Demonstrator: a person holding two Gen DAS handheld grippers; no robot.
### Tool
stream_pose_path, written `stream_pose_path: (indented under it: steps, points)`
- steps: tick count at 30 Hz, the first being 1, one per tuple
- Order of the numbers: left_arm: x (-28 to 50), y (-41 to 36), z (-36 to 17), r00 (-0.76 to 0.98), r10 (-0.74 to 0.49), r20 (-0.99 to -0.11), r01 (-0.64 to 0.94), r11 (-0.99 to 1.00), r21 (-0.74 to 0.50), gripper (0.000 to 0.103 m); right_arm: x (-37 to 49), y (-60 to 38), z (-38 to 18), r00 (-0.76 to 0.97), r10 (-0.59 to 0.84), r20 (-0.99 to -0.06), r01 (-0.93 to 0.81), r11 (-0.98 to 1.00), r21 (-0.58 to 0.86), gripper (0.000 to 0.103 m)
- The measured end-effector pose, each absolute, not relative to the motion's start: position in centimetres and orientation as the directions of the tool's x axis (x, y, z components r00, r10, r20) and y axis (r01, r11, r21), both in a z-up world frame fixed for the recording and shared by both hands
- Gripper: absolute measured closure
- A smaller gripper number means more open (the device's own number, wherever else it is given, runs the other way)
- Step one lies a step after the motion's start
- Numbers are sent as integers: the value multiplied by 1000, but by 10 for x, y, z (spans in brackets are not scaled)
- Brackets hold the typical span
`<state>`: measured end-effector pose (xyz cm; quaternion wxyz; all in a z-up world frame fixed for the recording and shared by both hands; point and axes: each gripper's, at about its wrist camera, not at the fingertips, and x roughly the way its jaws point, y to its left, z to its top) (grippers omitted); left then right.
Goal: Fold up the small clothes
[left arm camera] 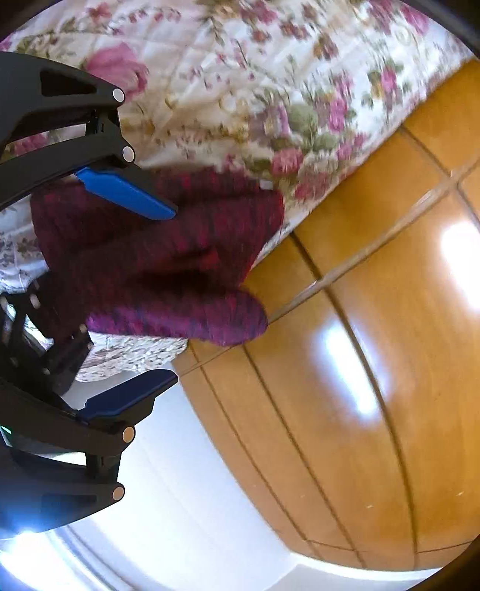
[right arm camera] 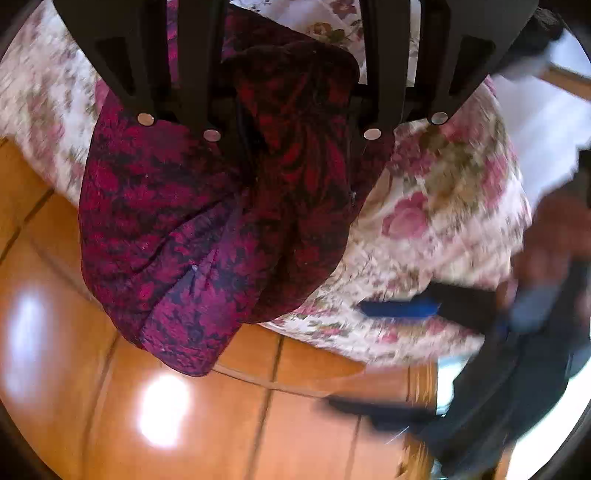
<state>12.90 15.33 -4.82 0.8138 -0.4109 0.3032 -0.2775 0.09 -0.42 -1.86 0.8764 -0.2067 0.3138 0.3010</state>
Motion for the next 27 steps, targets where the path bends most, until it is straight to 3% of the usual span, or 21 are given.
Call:
stream_pose_path:
  steps: [3, 6, 8, 10, 11, 12, 14, 17, 21, 23, 27]
  points:
    - [137, 133, -35, 619, -729, -292, 260, 542, -799, 21, -14, 7, -25, 655, 365, -661, -656, 710, -258, 68]
    - [153, 102, -27, 588, -701, -404, 278, 644, -713, 22, -16, 3, -24, 662, 366, -654, -651, 714, -260, 68]
    - [166, 86, -29, 551, -701, -453, 282, 667, -690, 41, -17, 2, -22, 666, 370, -647, -648, 717, -257, 68]
    - [177, 70, -30, 538, -659, -525, 279, 727, -627, 80, -21, 0, -20, 669, 378, -640, -648, 718, -252, 66]
    - [179, 67, -30, 539, -645, -542, 279, 744, -607, 83, -22, -5, -17, 671, 389, -631, -647, 724, -242, 59]
    - [180, 66, -30, 544, -636, -547, 277, 752, -599, 85, -22, -8, -16, 663, 407, -629, -654, 724, -221, 46]
    - [180, 65, -28, 557, -605, -568, 265, 778, -569, 87, -24, -25, -7, 604, 487, -631, -696, 708, -120, 33]
    - [176, 73, -22, 567, -583, -582, 271, 799, -537, 87, -18, -74, 15, 439, 668, -600, -738, 649, 183, 32]
    - [170, 81, -19, 571, -557, -603, 262, 819, -510, 87, -2, -142, 34, 398, 783, -477, -672, 603, 429, 31]
    - [162, 86, -19, 578, -538, -614, 247, 832, -496, 87, 10, -164, 37, 452, 765, -458, -618, 639, 457, 32]
    - [156, 99, -31, 603, -453, -656, 171, 877, -449, 87, 24, -153, 29, 504, 692, -517, -584, 714, 386, 37]
